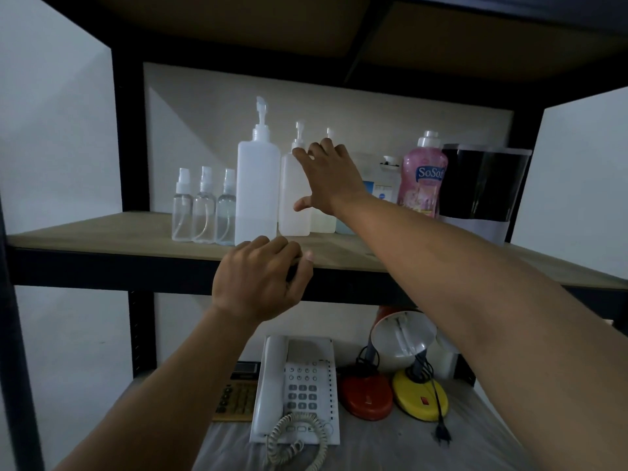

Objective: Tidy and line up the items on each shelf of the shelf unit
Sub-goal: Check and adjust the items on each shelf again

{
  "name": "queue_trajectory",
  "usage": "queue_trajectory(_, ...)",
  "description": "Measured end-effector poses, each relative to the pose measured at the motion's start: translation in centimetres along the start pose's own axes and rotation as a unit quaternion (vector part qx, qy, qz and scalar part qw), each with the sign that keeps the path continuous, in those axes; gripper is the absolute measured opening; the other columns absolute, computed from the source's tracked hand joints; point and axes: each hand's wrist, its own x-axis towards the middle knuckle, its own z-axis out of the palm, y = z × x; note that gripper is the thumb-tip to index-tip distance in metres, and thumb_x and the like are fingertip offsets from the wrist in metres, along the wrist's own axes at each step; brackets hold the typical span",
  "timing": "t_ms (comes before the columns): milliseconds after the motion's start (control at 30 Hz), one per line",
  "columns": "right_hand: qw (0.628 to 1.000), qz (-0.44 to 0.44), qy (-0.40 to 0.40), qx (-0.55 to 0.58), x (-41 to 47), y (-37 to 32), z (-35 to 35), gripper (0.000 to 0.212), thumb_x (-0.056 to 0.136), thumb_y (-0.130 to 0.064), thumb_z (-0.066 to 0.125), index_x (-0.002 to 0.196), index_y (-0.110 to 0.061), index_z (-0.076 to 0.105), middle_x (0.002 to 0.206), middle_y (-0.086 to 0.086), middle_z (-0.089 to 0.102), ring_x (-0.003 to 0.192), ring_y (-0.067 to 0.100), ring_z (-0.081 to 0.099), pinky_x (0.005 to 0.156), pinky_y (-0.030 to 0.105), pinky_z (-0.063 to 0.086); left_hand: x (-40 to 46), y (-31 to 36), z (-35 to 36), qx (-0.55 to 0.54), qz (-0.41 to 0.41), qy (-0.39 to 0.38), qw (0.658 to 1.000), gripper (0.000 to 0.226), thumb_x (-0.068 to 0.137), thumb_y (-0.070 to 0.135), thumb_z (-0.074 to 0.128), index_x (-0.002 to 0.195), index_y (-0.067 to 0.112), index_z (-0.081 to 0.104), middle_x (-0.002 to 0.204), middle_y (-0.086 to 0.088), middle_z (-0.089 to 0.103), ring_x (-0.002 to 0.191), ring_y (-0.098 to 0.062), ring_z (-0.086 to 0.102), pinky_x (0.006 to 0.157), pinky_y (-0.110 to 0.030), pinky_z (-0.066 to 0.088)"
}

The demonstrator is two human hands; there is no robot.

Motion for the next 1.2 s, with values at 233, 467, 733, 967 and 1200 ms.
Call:
queue_trajectory(233, 1.0, -0.003, 0.0, -0.02, 0.7, -0.2, 0.6, 0.107, 0.072, -0.074, 0.072, 0.151, -0.014, 0.032, 0.139, 0.011, 0.052, 0.132, 0.032, 0.04, 0.106, 0.043, 0.036, -0.2, 0.0, 0.2, 0.004, -0.007, -0.005, 1.0, 0.048, 0.103, 0.039, 0.039, 0.07, 0.016, 0.066, 0.062, 0.002, 0.06, 0.052, -0.018, 0.052, 0.049, -0.026, 0.038)
queue_trajectory(467, 0.999, -0.003, 0.004, -0.032, 1.1, -0.4, 1.0, 0.104, 0.071, -0.073, 0.074, 0.148, -0.014, 0.036, 0.135, 0.011, 0.055, 0.129, 0.031, 0.043, 0.105, 0.043, 0.036, -0.3, -0.1, 0.4, 0.007, -0.01, 0.003, 1.0, 0.048, 0.103, 0.039, 0.04, 0.069, 0.016, 0.065, 0.06, 0.002, 0.059, 0.051, -0.018, 0.052, 0.048, -0.027, 0.039)
queue_trajectory(733, 0.999, 0.0, 0.01, -0.045, 1.1, -0.6, 1.4, 0.103, 0.073, -0.072, 0.073, 0.148, -0.011, 0.037, 0.135, 0.013, 0.055, 0.129, 0.032, 0.044, 0.106, 0.044, 0.036, -0.4, -0.1, 0.4, 0.008, -0.003, 0.004, 1.0, 0.048, 0.103, 0.039, 0.039, 0.071, 0.016, 0.067, 0.062, 0.001, 0.061, 0.052, -0.018, 0.053, 0.05, -0.026, 0.037)
queue_trajectory(967, 0.999, 0.004, 0.006, -0.042, 1.3, -0.7, 1.7, 0.103, 0.073, -0.07, 0.074, 0.148, -0.011, 0.036, 0.135, 0.014, 0.055, 0.129, 0.032, 0.044, 0.108, 0.046, 0.035, -0.4, -0.2, 0.5, 0.008, -0.005, 0.0, 1.0, 0.047, 0.103, 0.039, 0.04, 0.071, 0.017, 0.067, 0.062, 0.002, 0.061, 0.052, -0.018, 0.053, 0.05, -0.026, 0.037)
queue_trajectory(1200, 0.999, 0.013, 0.001, -0.036, 1.4, -0.9, 1.9, 0.103, 0.072, -0.067, 0.077, 0.148, -0.01, 0.036, 0.132, 0.016, 0.056, 0.126, 0.032, 0.046, 0.106, 0.044, 0.036, -0.3, -0.1, 0.4, 0.017, 0.0, 0.006, 1.0, 0.045, 0.102, 0.037, 0.042, 0.068, 0.017, 0.065, 0.06, 0.002, 0.059, 0.051, -0.017, 0.049, 0.05, -0.025, 0.03)
